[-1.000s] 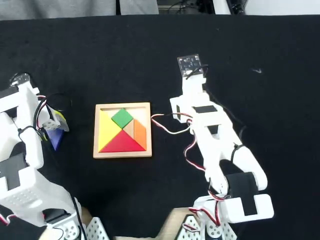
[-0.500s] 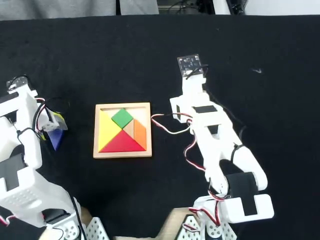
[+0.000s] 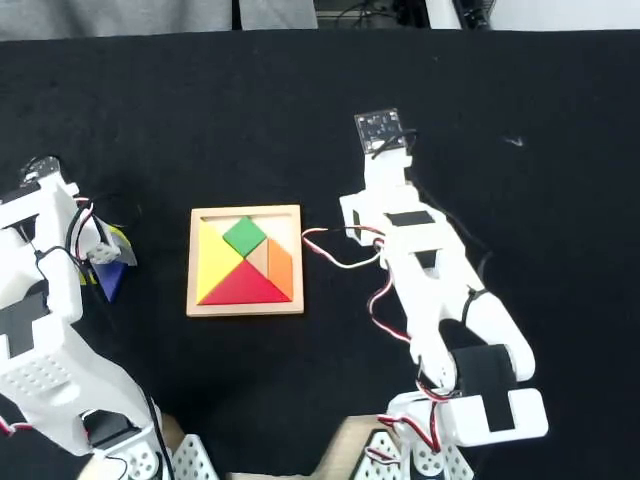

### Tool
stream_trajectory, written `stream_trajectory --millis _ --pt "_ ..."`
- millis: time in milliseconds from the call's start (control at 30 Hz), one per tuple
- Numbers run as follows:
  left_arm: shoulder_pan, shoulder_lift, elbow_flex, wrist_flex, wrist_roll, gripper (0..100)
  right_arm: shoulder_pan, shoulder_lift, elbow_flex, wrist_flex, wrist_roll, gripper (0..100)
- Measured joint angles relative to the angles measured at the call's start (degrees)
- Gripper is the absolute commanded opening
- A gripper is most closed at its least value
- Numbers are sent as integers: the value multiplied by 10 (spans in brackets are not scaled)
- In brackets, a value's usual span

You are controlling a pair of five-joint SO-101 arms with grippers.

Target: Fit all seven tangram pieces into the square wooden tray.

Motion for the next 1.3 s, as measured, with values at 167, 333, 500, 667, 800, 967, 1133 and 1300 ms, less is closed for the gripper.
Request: stream_trajectory --millis 167,333,500,667,800,967,1133,1300 --pt "1 0 -1 0 0 127 0 0 0 0 0 18" --pt "1 0 -8 10 0 124 0 0 0 0 0 18" --pt "-2 2 -75 92 1 123 0 0 0 0 0 18" --pt "-2 2 -130 156 1 123 0 0 0 0 0 18" --pt "1 3 -161 200 1 123 0 0 0 0 0 18" --pt "40 -37 -166 246 11 123 0 0 0 0 0 18" --pt "89 -113 -166 258 62 123 0 0 0 0 0 18" --pt "180 -145 -166 260 135 123 0 -21 5 4 0 18"
